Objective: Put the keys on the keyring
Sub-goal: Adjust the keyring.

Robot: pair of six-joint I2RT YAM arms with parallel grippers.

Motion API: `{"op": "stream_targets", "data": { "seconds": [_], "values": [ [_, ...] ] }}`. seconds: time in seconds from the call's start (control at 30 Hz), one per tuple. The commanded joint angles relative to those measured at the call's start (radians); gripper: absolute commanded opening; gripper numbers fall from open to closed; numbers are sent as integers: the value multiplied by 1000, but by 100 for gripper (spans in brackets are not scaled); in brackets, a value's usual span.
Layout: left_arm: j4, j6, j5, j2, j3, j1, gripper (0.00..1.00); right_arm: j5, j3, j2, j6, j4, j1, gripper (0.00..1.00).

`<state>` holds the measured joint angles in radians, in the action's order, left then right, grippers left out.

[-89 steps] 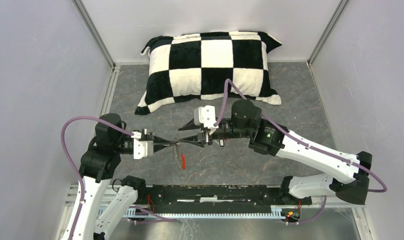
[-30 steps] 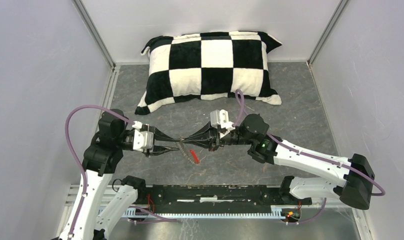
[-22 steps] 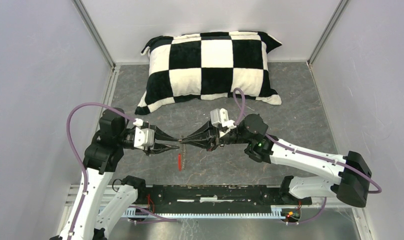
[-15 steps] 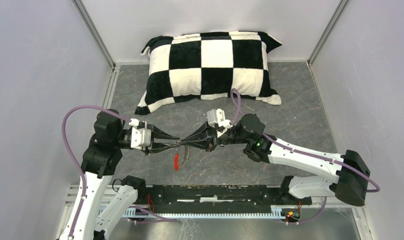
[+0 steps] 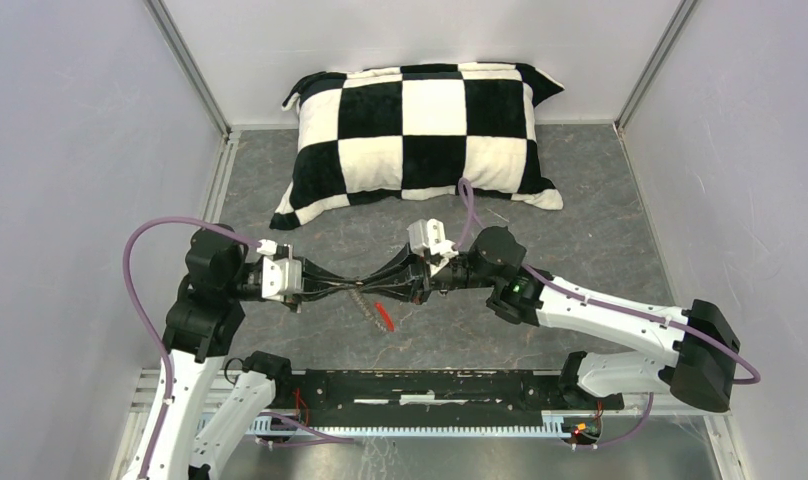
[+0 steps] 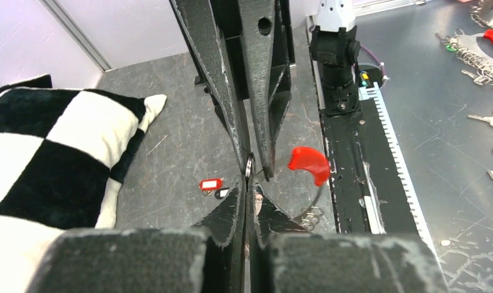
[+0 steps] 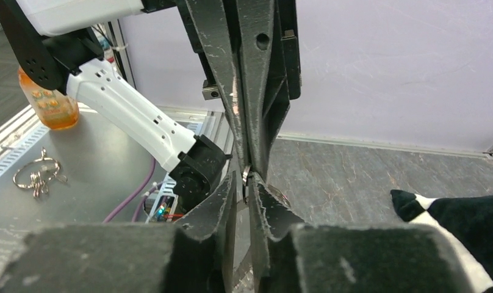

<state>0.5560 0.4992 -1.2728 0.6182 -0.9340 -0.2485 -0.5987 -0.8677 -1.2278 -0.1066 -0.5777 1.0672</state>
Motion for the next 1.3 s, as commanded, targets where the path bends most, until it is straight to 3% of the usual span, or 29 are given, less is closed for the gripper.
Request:
{"op": "stream_targets", "data": {
  "seconds": [0.0, 0.17, 0.27, 0.33, 0.63, 0.9, 1.27],
  "values": [
    [-33, 16, 50, -14, 17, -5, 2, 58, -113, 28, 95, 160, 14, 25],
    [-18, 70, 79, -13, 20, -5, 2, 82, -305, 3, 279, 556, 11, 39],
    [-18, 82, 92, -9, 23, -5, 2, 89, -441, -60, 352, 794, 10, 39],
    [-18, 87, 96, -6, 24, -5, 2, 101, -484, -80, 374, 862, 11, 37],
    [13, 165, 109, -20, 26, -5, 2, 145, -588, -126, 410, 987, 13, 32],
    [18, 271, 128, -46, 54, -5, 2, 152, -602, -150, 390, 969, 31, 30],
    [18, 317, 186, -58, 67, -5, 2, 211, -639, -151, 399, 1005, 34, 39]
  ]
}}
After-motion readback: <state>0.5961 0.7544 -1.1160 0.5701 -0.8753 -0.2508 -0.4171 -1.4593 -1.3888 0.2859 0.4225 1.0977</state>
